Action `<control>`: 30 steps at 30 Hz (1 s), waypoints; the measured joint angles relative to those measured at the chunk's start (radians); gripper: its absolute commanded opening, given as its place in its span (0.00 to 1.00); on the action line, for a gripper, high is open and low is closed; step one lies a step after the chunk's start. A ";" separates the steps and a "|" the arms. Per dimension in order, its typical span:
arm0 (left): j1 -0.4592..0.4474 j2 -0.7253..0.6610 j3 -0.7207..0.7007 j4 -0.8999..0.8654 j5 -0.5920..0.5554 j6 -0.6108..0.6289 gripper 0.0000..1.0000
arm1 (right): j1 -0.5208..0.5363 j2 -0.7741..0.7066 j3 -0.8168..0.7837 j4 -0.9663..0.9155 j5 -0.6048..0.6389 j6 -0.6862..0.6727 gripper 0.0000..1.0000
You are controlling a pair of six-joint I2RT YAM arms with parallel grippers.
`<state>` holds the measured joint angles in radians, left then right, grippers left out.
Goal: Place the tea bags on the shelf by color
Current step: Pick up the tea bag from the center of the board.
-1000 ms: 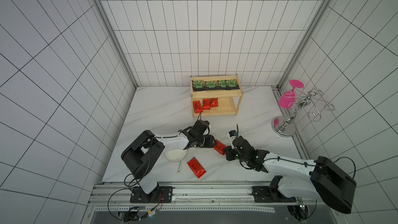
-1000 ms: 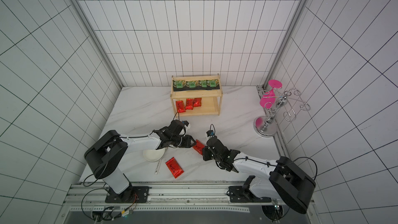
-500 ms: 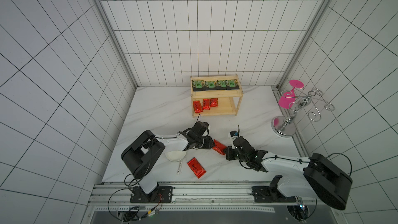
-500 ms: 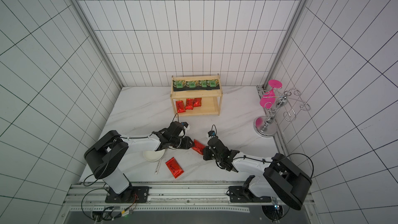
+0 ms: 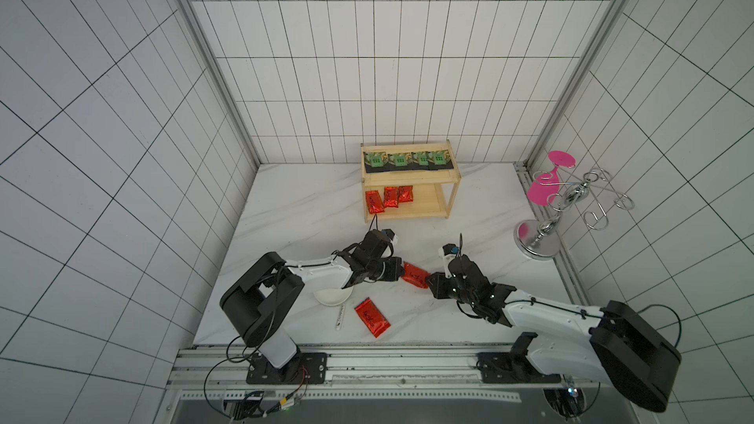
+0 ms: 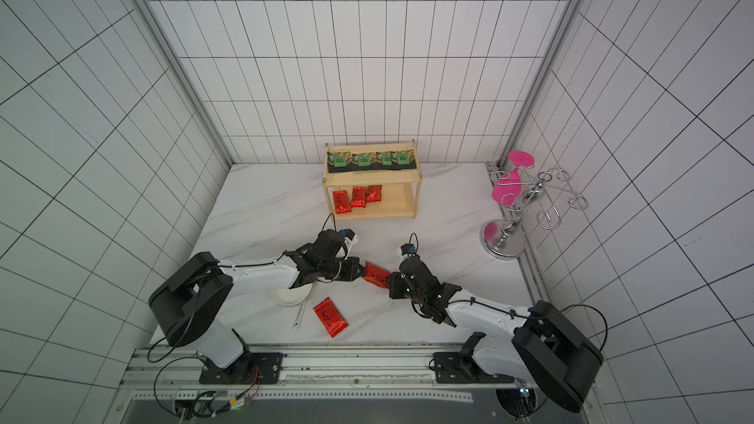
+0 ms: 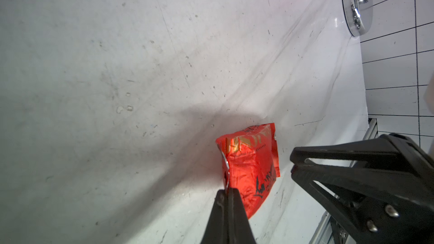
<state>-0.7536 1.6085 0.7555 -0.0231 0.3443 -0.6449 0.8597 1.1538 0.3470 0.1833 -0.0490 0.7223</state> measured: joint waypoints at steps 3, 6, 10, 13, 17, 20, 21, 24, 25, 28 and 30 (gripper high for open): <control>0.006 -0.056 -0.029 0.018 0.003 -0.014 0.00 | -0.039 -0.080 -0.023 0.000 -0.024 0.063 0.43; 0.027 -0.114 -0.070 0.076 0.030 -0.047 0.00 | -0.088 -0.127 -0.061 0.035 -0.078 0.138 0.46; 0.074 -0.154 -0.122 0.183 0.090 -0.103 0.00 | -0.165 -0.119 -0.101 0.133 -0.197 0.237 0.47; 0.097 -0.159 -0.146 0.241 0.127 -0.137 0.00 | -0.212 -0.087 -0.110 0.237 -0.285 0.303 0.46; 0.102 -0.164 -0.156 0.285 0.163 -0.162 0.00 | -0.244 -0.055 -0.110 0.353 -0.364 0.363 0.41; 0.104 -0.172 -0.156 0.308 0.181 -0.176 0.00 | -0.254 -0.039 -0.110 0.409 -0.401 0.392 0.36; 0.105 -0.174 -0.156 0.314 0.185 -0.179 0.00 | -0.258 -0.034 -0.110 0.424 -0.412 0.399 0.33; 0.110 -0.181 -0.156 0.327 0.195 -0.189 0.00 | -0.259 -0.021 -0.112 0.467 -0.434 0.423 0.25; 0.113 -0.183 -0.156 0.332 0.198 -0.191 0.00 | -0.259 -0.016 -0.114 0.484 -0.441 0.431 0.20; 0.117 -0.187 -0.158 0.341 0.204 -0.196 0.00 | -0.259 -0.009 -0.121 0.523 -0.454 0.448 0.06; 0.121 -0.188 -0.158 0.341 0.208 -0.198 0.00 | -0.261 -0.009 -0.127 0.543 -0.461 0.460 0.00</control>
<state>-0.6327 1.4204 0.5976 0.3183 0.5518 -0.8429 0.5991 1.1450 0.2203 0.7265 -0.5102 1.1820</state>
